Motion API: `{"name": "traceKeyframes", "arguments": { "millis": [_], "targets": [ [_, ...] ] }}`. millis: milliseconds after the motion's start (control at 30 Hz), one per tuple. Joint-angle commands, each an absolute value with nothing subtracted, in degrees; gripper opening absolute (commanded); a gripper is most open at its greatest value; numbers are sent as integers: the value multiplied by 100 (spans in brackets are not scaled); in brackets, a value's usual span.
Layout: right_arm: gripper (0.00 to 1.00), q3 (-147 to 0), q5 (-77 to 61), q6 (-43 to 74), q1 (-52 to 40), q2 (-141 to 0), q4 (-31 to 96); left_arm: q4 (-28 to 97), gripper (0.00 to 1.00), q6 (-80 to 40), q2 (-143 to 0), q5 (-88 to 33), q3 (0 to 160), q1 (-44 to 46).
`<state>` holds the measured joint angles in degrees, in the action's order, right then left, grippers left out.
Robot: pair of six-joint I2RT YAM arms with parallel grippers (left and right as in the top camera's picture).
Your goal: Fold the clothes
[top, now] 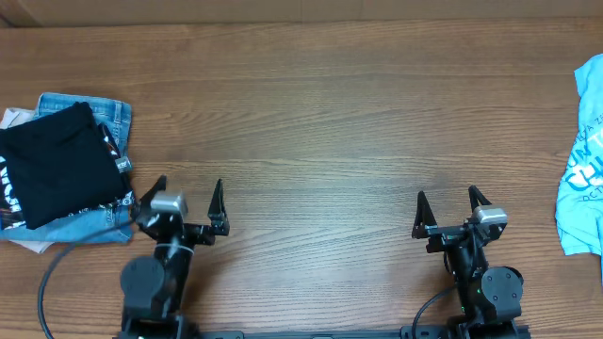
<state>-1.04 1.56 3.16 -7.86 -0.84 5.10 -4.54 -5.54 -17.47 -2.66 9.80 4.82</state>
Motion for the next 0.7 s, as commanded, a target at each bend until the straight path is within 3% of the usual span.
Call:
{"name": "traceKeyframes", "arguments": {
  "millis": [0,200,500,667],
  "targets": [
    [100,-47,204,296,-764,-16,462,-609,100,-423,-1164,-80,574,408],
    [100,-47,204,294,-764,-16,462,-607,100,-421,-32,-86,38,172],
    [100,-47,204,296,-764,-16,462,467,100,-220,-21,-121,30,141],
    [100,-47,204,296,-764,-16,462,443,100,-233,-19,-130,27,141]
  ]
}}
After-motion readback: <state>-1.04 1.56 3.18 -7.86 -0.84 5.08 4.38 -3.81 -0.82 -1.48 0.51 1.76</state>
